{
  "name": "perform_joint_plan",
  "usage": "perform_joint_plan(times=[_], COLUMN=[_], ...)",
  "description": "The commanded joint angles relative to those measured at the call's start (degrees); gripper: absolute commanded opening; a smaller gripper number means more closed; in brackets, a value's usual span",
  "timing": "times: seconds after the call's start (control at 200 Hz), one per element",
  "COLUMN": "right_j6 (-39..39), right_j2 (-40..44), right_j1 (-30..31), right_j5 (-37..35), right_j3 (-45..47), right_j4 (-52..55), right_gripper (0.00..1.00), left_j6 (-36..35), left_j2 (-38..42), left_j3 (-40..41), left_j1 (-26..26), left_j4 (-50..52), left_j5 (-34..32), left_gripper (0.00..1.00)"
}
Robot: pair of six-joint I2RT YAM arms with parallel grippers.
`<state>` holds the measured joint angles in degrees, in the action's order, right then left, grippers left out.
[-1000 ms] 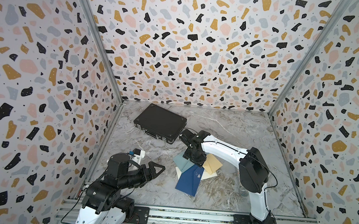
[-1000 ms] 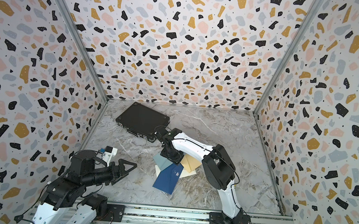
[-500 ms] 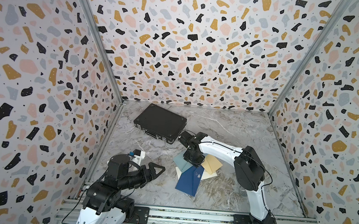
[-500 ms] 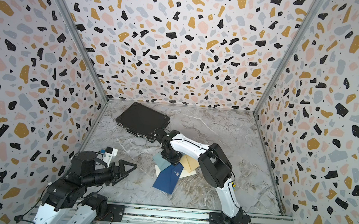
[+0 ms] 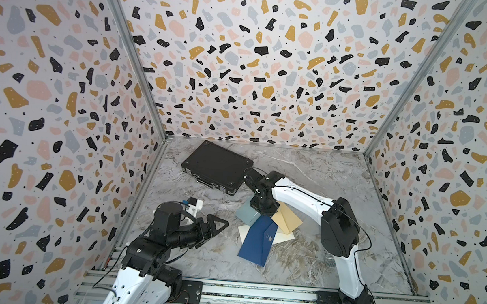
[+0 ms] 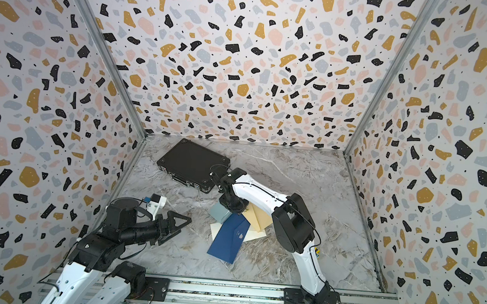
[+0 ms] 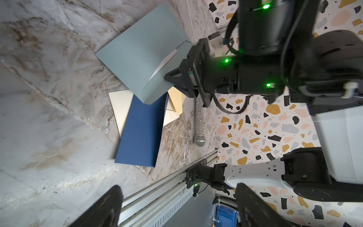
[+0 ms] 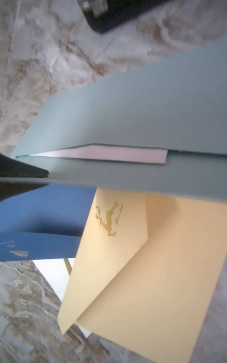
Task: Take the letter paper out of the envelope
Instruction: Pick up the envelope from the envelope.
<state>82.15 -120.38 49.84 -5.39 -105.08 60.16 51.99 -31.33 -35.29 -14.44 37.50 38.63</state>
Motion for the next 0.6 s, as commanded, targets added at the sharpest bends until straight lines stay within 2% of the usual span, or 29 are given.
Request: perform_joint_plan(times=[0.0,0.135,0.165,0.18,0.29,0.445,0.596], right_j6=[-3.04,-8.75,-11.18,-12.49,-24.12,-39.49,-43.88], right_j2=[5.43,8.43,9.01,9.35,11.3,14.35,19.11], right_j1=[-0.83,-2.7,-3.27,-3.7,-6.97,-12.59,-17.3], right_j5=[-3.38,-3.62,-3.18,-3.01,0.08,15.47,27.31], right_j3=[-4.34,-6.19,-6.87,-7.27,-10.1,-10.8,-8.22], right_j4=[7.22,7.65,7.64,7.61,7.64,4.32,1.27], right_gripper=[0.0,0.0,0.0,0.0,0.0,0.0,0.0], left_j6=[-1.54,-3.92,-4.31,-4.58,-6.33,-7.11,-10.49], left_j2=[-3.9,-13.85,-16.37,-17.66,-26.01,-37.36,-46.26], left_j3=[-2.63,-7.75,-9.07,-9.71,-14.27,-20.6,-28.04], left_j1=[-0.14,-0.15,-0.07,-0.13,-0.1,-0.14,0.71], left_j4=[-4.58,-8.19,-8.97,-9.24,-12.66,-19.16,-20.75], left_j5=[-1.0,-1.42,-1.58,-1.71,-2.55,0.31,4.74], left_gripper=[0.92,0.94,0.96,1.0,0.99,1.0,0.98])
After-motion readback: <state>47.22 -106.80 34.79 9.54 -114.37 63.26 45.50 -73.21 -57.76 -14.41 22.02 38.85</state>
